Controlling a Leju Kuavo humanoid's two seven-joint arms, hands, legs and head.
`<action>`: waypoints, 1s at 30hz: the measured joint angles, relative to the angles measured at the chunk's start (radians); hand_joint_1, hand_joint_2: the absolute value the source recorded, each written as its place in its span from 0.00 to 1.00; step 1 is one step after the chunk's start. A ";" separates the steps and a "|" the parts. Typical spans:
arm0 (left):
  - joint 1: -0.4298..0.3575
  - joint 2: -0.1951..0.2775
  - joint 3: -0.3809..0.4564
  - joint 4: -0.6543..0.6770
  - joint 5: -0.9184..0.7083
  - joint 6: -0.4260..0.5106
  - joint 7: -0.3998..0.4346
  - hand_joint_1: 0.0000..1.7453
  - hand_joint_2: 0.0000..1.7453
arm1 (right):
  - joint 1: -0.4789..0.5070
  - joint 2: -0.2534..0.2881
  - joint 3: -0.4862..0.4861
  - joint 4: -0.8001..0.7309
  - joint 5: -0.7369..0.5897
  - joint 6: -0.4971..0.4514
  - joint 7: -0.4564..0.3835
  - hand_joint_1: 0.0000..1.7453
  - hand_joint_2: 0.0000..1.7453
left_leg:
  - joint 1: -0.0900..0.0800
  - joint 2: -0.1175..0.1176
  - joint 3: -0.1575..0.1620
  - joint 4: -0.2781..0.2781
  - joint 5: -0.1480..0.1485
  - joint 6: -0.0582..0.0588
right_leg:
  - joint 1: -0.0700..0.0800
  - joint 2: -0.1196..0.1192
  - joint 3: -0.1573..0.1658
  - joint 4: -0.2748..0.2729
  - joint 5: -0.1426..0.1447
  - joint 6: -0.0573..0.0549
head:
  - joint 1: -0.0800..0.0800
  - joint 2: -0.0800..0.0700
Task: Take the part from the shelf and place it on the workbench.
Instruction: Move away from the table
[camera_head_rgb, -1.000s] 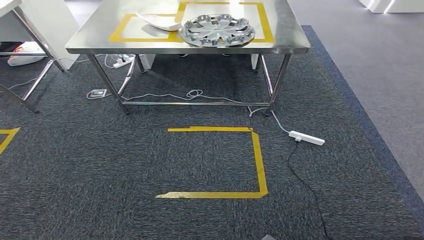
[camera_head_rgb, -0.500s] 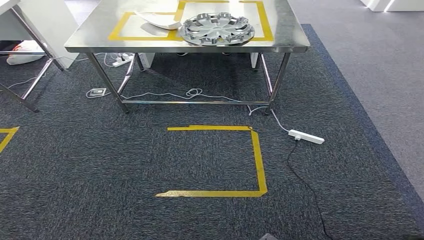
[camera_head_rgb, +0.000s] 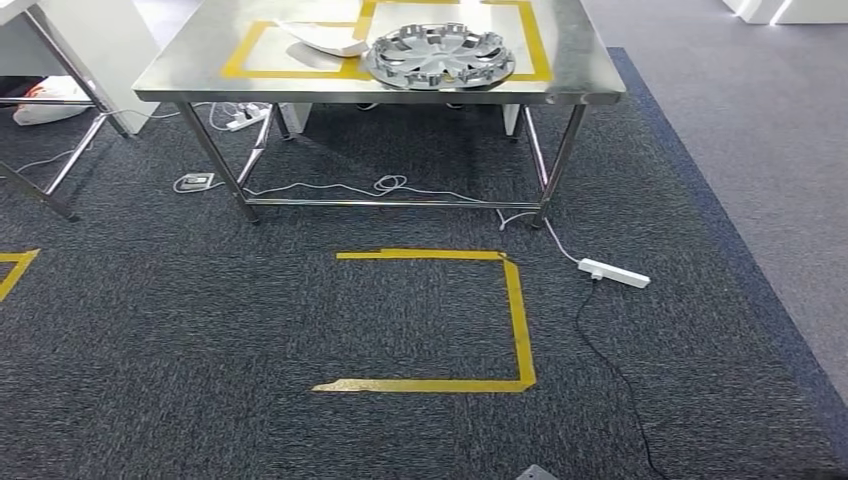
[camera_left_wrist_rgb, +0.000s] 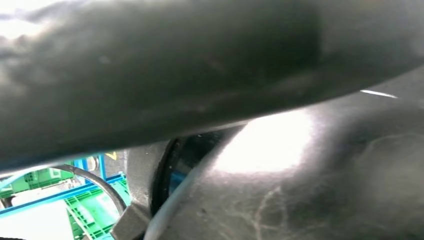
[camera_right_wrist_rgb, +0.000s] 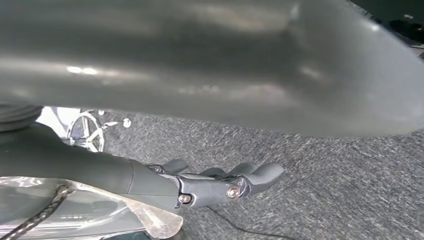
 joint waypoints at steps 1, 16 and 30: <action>-0.001 -0.001 0.000 0.000 -0.001 0.000 0.000 0.00 0.00 | -0.001 0.000 0.000 0.000 0.001 -0.001 0.000 0.00 0.00 | 0.004 -0.002 0.001 -0.009 0.006 0.003 | -0.001 0.002 -0.019 0.039 -0.028 0.003 | 0.002 0.000; 0.002 -0.002 0.000 0.000 -0.013 -0.006 0.000 0.00 0.00 | -0.001 -0.002 0.007 0.000 0.002 -0.006 0.010 0.00 0.00 | 0.016 -0.050 -0.075 0.085 -0.017 -0.060 | -0.021 0.012 0.017 0.000 0.000 -0.030 | -0.003 0.000; 0.002 -0.002 0.000 0.000 -0.020 -0.010 0.000 0.00 0.00 | -0.004 -0.003 0.009 -0.002 0.008 -0.007 0.012 0.00 0.00 | -0.003 0.025 -0.003 0.031 -0.035 -0.014 | 0.000 -0.084 0.006 0.013 -0.015 -0.008 | -0.008 0.000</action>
